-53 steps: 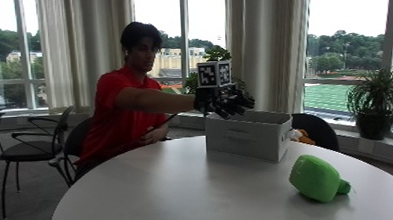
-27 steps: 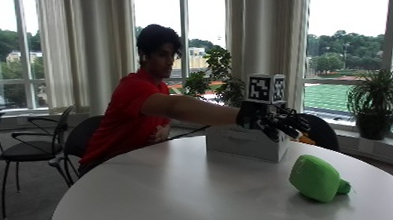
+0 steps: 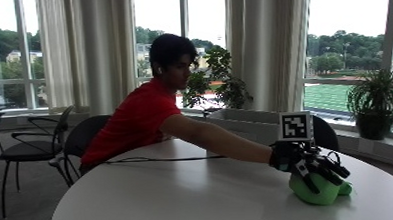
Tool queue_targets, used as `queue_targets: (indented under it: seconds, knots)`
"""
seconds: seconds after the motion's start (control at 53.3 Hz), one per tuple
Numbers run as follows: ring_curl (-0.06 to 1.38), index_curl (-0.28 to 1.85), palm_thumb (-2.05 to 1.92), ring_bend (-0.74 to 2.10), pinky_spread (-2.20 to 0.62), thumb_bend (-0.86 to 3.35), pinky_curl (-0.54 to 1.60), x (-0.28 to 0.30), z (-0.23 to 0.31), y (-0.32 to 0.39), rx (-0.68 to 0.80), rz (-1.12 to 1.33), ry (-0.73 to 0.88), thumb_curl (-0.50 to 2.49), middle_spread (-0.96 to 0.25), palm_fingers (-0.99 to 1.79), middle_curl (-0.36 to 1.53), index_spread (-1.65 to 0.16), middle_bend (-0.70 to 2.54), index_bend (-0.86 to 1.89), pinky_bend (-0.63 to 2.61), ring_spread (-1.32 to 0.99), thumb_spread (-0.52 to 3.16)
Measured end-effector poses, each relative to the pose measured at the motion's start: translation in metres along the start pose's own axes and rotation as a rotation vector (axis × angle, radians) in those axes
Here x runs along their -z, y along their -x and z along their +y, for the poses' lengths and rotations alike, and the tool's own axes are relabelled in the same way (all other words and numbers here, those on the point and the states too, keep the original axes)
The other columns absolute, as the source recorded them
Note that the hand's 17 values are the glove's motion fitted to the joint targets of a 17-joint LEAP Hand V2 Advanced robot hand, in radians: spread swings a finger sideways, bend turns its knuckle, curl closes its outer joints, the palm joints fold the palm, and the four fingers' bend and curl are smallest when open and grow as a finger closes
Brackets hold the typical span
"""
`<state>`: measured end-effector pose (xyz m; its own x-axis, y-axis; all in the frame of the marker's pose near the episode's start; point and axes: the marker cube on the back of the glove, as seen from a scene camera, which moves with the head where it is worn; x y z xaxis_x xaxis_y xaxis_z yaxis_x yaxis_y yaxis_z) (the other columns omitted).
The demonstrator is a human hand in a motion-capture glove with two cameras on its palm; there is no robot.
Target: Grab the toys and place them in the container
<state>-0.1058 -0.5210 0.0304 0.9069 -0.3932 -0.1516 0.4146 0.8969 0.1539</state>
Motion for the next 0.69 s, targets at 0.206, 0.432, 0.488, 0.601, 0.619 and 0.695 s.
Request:
queue_targets:
  seconds: [0.206,0.432,0.488,0.601,0.619,0.695]
  knots:
    - [0.45,0.21,0.2,0.64,-0.01,0.02,0.37,-0.009,0.008,-0.038,-0.13,-0.044,0.14,0.37,-0.12,0.32,0.34,-0.41,0.17,0.15,1.3,-0.07,1.11]
    - [0.48,0.25,0.48,0.79,-0.28,0.15,0.33,0.001,0.006,-0.007,-0.227,-0.035,0.049,0.47,-0.27,0.72,0.4,-0.43,0.31,0.17,1.17,-0.36,1.18]
    - [0.48,0.26,0.55,0.78,-0.31,0.16,0.33,0.006,0.007,-0.005,-0.235,-0.006,0.066,0.51,-0.3,0.75,0.42,-0.42,0.34,0.17,1.17,-0.4,1.12]
    - [0.48,0.3,0.64,0.77,-0.36,0.16,0.32,0.015,0.027,0.002,-0.076,0.002,0.109,0.59,-0.35,0.84,0.45,-0.42,0.39,0.21,1.1,-0.46,0.95]
    - [0.48,0.3,0.64,0.77,-0.36,0.16,0.32,0.016,0.031,0.002,-0.042,0.002,0.107,0.6,-0.36,0.85,0.45,-0.42,0.39,0.22,1.09,-0.47,0.92]
    - [0.48,0.33,0.67,0.75,-0.37,0.14,0.33,0.027,0.04,-0.001,-0.105,-0.046,0.087,0.64,-0.39,0.88,0.47,-0.43,0.4,0.24,1.07,-0.5,0.83]
